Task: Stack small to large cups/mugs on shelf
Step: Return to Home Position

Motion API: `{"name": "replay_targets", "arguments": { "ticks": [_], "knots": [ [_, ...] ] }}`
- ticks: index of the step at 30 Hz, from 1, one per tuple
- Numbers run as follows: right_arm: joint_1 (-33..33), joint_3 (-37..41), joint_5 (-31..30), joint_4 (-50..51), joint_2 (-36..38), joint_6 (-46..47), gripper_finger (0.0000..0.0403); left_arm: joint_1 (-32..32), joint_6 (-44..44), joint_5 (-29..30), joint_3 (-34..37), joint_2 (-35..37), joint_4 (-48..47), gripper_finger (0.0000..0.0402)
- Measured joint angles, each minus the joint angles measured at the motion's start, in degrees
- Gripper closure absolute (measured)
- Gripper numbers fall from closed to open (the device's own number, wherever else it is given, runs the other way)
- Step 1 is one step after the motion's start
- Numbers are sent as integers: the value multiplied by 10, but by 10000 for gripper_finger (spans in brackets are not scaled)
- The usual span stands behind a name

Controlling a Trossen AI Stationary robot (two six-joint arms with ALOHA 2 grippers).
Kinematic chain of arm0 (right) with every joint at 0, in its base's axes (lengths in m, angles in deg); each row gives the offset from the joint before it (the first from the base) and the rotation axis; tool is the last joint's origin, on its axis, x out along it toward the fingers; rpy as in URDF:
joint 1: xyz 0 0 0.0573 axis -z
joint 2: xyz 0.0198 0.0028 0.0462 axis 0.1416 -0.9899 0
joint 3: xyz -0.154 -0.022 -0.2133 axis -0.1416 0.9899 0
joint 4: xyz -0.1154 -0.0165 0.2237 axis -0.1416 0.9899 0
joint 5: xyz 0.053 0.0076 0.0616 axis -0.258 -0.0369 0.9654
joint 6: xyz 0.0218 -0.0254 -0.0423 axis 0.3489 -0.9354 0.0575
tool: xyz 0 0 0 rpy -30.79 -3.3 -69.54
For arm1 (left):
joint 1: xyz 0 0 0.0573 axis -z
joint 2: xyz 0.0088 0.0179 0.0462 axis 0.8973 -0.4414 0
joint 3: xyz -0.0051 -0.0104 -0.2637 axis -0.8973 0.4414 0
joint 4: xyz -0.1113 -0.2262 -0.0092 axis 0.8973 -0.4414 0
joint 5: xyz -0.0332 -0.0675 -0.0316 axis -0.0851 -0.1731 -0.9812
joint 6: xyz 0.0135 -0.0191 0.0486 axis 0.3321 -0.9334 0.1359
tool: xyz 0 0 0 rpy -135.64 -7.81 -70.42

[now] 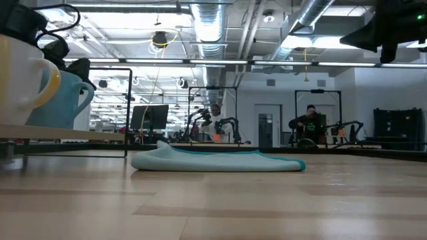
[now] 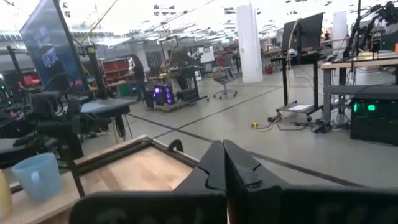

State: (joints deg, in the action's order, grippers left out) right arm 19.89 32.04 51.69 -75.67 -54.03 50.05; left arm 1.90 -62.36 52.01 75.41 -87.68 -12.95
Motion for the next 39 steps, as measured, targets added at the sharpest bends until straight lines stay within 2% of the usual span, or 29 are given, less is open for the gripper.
{"name": "replay_targets", "arguments": {
  "ticks": [3,11,32,39],
  "knots": [
    [0,0,0,9,0,6,395,0,-5,-4,11,-1,35,185],
    [0,21,-2,11,0,0,395,-1,6,-9,12,0,34,185],
    [0,173,2,-181,0,0,395,-1,12,-62,12,0,29,185],
    [0,174,15,-177,0,1,400,-1,23,-64,12,0,29,185]
  ]
}}
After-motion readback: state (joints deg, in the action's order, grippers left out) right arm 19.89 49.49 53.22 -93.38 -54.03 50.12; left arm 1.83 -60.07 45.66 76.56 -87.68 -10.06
